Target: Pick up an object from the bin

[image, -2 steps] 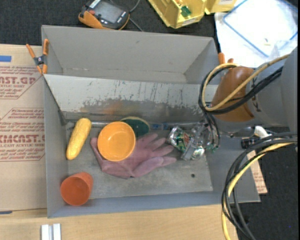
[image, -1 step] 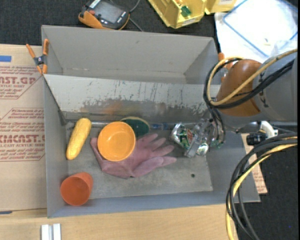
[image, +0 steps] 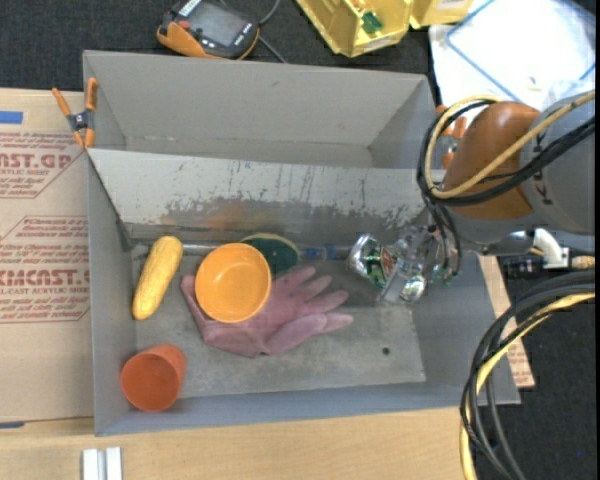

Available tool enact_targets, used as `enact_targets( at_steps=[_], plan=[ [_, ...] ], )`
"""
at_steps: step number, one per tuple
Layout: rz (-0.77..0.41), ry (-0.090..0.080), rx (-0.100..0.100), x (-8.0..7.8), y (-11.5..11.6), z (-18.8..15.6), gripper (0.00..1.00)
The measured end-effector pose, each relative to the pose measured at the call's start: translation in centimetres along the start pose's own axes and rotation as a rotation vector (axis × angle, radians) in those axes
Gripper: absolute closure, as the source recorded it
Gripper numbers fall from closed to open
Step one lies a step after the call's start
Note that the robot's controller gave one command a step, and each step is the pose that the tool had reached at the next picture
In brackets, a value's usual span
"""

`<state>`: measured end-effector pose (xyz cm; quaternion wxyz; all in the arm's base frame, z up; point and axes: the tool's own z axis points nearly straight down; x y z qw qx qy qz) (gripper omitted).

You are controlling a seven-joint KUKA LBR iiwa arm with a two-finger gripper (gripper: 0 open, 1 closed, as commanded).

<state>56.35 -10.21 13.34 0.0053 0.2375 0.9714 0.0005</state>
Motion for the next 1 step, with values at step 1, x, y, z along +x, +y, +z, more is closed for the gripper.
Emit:
enact_targets(
  at_steps=[1],
  plan=[
    [0.0, 0.001, 0.001, 0.06, -0.01, 0.03, 1.0]
  ],
)
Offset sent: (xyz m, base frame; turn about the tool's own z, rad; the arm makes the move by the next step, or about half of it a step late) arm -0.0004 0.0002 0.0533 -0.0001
